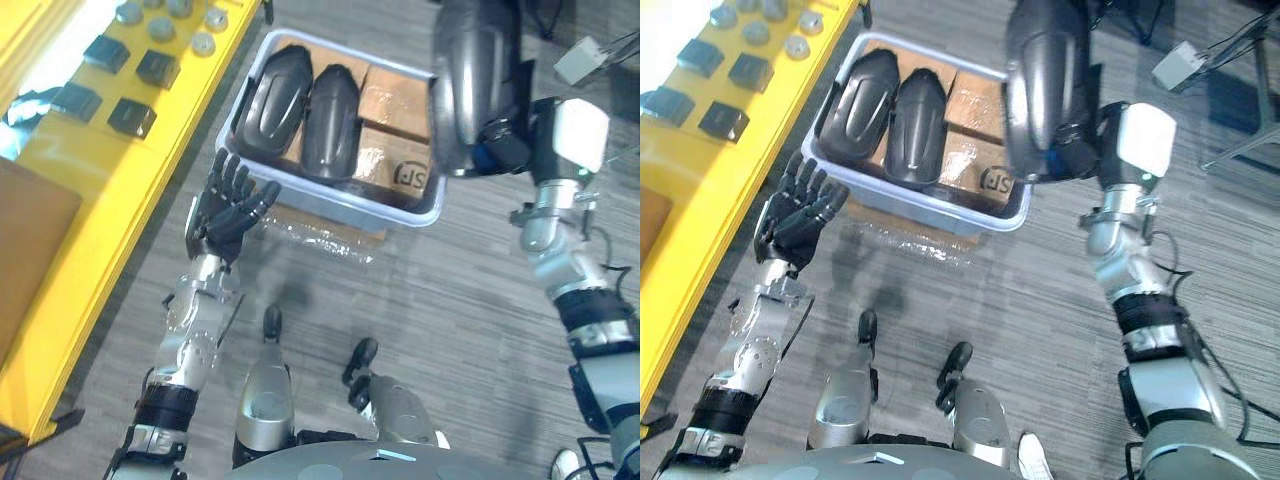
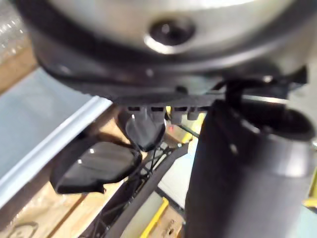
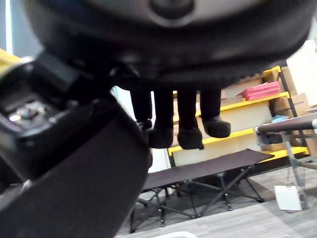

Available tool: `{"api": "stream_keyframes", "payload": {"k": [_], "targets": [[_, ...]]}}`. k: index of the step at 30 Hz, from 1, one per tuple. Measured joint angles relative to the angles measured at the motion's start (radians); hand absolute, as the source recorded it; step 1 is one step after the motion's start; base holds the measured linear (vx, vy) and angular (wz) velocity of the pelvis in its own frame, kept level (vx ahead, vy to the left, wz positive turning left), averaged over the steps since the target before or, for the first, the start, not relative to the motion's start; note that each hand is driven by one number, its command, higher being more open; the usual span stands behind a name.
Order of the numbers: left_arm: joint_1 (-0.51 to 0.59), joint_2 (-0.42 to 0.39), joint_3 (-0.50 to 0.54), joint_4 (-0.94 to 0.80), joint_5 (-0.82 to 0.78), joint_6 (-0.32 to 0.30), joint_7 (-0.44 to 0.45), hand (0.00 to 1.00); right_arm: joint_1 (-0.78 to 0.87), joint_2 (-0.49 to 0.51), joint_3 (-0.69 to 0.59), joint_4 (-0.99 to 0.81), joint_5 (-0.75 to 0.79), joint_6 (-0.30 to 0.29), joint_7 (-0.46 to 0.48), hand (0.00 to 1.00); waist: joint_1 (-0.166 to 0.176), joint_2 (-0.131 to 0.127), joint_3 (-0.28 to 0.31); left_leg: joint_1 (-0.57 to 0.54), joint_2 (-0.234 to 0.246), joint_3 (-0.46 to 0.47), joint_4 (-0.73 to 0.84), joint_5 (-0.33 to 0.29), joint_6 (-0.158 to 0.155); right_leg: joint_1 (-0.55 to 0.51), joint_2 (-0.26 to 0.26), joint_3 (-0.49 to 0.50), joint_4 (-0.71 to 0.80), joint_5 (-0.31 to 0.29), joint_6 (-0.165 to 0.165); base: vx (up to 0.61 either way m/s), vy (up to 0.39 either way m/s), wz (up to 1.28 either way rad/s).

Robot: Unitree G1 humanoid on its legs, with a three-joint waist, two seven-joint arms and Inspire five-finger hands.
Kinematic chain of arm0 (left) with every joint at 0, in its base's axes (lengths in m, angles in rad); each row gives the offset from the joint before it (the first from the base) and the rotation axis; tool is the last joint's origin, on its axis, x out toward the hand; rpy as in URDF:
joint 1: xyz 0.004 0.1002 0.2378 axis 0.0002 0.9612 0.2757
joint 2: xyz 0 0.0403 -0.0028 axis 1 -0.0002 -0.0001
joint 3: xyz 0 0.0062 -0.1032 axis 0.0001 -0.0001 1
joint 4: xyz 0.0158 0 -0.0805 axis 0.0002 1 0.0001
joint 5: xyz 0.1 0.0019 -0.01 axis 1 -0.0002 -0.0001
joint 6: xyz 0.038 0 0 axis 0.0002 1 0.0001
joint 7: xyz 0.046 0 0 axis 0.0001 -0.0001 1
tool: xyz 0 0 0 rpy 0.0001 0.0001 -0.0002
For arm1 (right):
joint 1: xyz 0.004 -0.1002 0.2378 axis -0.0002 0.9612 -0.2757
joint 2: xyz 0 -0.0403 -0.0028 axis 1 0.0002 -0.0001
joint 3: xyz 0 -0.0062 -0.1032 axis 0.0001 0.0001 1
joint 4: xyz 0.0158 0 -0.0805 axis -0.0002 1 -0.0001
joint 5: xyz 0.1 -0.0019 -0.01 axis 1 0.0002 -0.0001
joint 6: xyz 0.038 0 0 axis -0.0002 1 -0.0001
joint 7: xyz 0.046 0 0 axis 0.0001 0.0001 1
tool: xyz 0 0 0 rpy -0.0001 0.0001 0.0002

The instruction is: Walk over and take three plastic housings, then place them on the shelf

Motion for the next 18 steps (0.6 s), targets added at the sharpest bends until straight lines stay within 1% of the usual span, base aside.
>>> {"api": "stream_keyframes", "payload": {"k": [1, 2, 3, 5, 7, 8, 9, 13, 15, 18], "targets": [[-0.021, 0.000, -0.003, -0.004, 0.023, 0.034, 0.013, 1.00, 0.011, 0.020, 0.001, -0.049, -0.020, -0.004, 0.000, 0.00, -0.007, 0.002, -0.010, 0.009, 0.002, 0.004, 0.000, 0.001, 0.000, 0.014, 0.005, 0.002, -0.014, 0.007, 0.000, 0.06, -0.024, -0.16], [-0.031, 0.000, -0.006, -0.004, 0.026, 0.048, 0.019, 1.00, 0.014, 0.030, 0.001, -0.064, -0.037, -0.005, 0.000, 0.00, -0.009, 0.001, -0.015, 0.016, 0.003, 0.007, 0.002, 0.000, -0.001, 0.020, 0.007, 0.007, -0.019, 0.009, -0.001, 0.08, -0.024, -0.15], [-0.051, -0.001, -0.019, -0.004, 0.046, 0.084, 0.033, 1.00, 0.014, 0.046, 0.003, -0.089, -0.052, -0.011, 0.005, 0.00, -0.012, 0.000, -0.032, 0.029, 0.004, 0.019, 0.003, -0.004, -0.005, 0.034, 0.011, 0.017, -0.034, 0.013, 0.000, 0.08, -0.019, -0.13], [-0.061, -0.002, -0.028, -0.004, 0.063, 0.122, 0.040, 1.00, 0.014, 0.065, 0.003, -0.104, -0.058, -0.016, 0.010, 0.00, -0.018, -0.001, -0.063, 0.029, 0.004, 0.025, 0.003, -0.005, -0.007, 0.038, 0.014, 0.021, -0.049, 0.018, 0.000, 0.07, -0.008, -0.08], [-0.065, -0.003, -0.047, -0.001, 0.093, 0.172, 0.055, 1.00, 0.014, 0.101, 0.008, -0.112, -0.082, -0.027, 0.021, 0.00, -0.030, -0.002, -0.096, 0.040, 0.001, 0.042, 0.004, -0.005, -0.008, 0.064, 0.018, 0.024, -0.089, 0.036, -0.001, 0.06, 0.000, -0.07], [-0.066, -0.003, -0.052, 0.000, 0.098, 0.187, 0.056, 1.00, 0.015, 0.108, 0.013, -0.112, -0.082, -0.029, 0.023, 0.00, -0.032, -0.002, -0.101, 0.045, 0.001, 0.046, 0.004, -0.005, -0.008, 0.072, 0.020, 0.026, -0.099, 0.041, -0.002, 0.03, -0.003, -0.10], [-0.071, -0.006, -0.067, 0.013, 0.100, 0.209, 0.058, 1.00, 0.021, 0.115, 0.025, -0.112, -0.082, -0.035, 0.024, 0.00, -0.034, 0.000, -0.119, 0.045, 0.003, 0.048, 0.003, -0.006, -0.010, 0.076, 0.026, 0.028, -0.113, 0.048, -0.004, 0.01, -0.008, -0.09], [-0.090, -0.025, -0.109, 0.096, 0.099, 0.257, 0.061, 1.00, 0.048, 0.136, 0.046, -0.113, -0.084, -0.054, 0.042, 0.00, -0.041, 0.003, -0.148, 0.060, 0.007, 0.060, 0.002, -0.011, -0.016, 0.085, 0.035, 0.040, -0.122, 0.056, -0.010, -0.02, 0.003, -0.11], [-0.090, -0.026, -0.128, 0.118, 0.094, 0.279, 0.062, 1.00, 0.051, 0.148, 0.065, -0.114, -0.084, -0.070, 0.055, 0.00, -0.059, 0.005, -0.156, 0.062, 0.008, 0.063, 0.000, -0.011, -0.015, 0.084, 0.037, 0.048, -0.122, 0.062, -0.009, -0.05, 0.011, -0.07], [-0.101, -0.029, -0.137, 0.130, 0.049, 0.291, 0.054, 1.00, 0.064, 0.148, 0.077, -0.119, -0.085, -0.085, 0.070, 0.00, -0.062, 0.006, -0.165, 0.064, 0.008, 0.069, -0.001, -0.011, -0.015, 0.082, 0.035, 0.051, -0.123, 0.066, -0.008, -0.04, 0.013, -0.07]]}}
